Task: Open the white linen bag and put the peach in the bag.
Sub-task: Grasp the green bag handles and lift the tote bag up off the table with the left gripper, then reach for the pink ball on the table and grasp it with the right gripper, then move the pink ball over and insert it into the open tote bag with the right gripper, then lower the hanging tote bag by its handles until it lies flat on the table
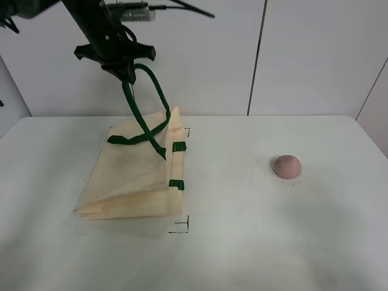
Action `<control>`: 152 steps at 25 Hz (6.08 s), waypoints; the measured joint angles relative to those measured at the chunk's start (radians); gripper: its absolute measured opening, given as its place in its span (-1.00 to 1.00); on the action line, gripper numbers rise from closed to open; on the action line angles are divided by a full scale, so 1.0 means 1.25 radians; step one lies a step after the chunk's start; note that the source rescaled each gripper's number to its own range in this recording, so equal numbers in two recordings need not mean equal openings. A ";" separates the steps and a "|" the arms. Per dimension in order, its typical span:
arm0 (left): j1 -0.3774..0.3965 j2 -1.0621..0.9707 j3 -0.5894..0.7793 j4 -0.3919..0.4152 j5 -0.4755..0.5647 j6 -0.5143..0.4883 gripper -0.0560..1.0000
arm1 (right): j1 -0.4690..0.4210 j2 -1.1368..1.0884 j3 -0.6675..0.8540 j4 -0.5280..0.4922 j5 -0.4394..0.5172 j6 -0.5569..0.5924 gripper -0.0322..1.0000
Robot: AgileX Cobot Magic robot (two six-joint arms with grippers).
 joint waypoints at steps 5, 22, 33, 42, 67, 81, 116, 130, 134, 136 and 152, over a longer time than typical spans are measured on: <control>0.000 -0.085 0.000 -0.037 0.001 0.011 -0.89 | 0.000 0.000 0.000 0.000 0.000 0.000 1.00; 0.000 -0.156 0.018 -0.050 0.001 0.016 -0.89 | 0.000 0.897 -0.258 0.011 -0.199 -0.047 1.00; 0.000 -0.156 0.018 -0.050 0.001 0.016 -0.89 | 0.000 1.514 -0.721 0.043 -0.113 -0.088 1.00; 0.000 -0.156 0.018 -0.051 0.001 0.016 -0.89 | 0.028 1.660 -0.756 0.043 -0.184 -0.119 1.00; 0.000 -0.156 0.018 -0.051 0.001 0.016 -0.89 | 0.033 1.712 -0.773 0.078 -0.229 -0.132 -0.94; 0.000 -0.176 0.018 -0.047 0.001 0.016 -0.89 | 0.185 1.604 -1.065 0.404 -0.086 -0.295 -0.94; 0.000 -0.176 0.019 -0.047 0.001 0.016 -0.89 | 0.383 1.770 -1.096 0.358 -0.177 -0.232 1.00; 0.000 -0.176 0.019 -0.047 0.001 0.016 -0.89 | 0.153 1.756 -1.204 0.049 0.091 -0.018 1.00; 0.000 -0.176 0.019 -0.047 0.001 0.016 -0.89 | 0.045 1.756 -1.204 0.036 0.125 -0.024 1.00; 0.000 -0.176 0.019 -0.047 0.001 0.016 -0.89 | 0.003 1.756 -1.204 0.033 0.140 -0.024 1.00; 0.000 -0.176 0.019 -0.047 0.001 0.016 -0.89 | 0.029 1.597 -1.137 0.037 0.145 -0.025 1.00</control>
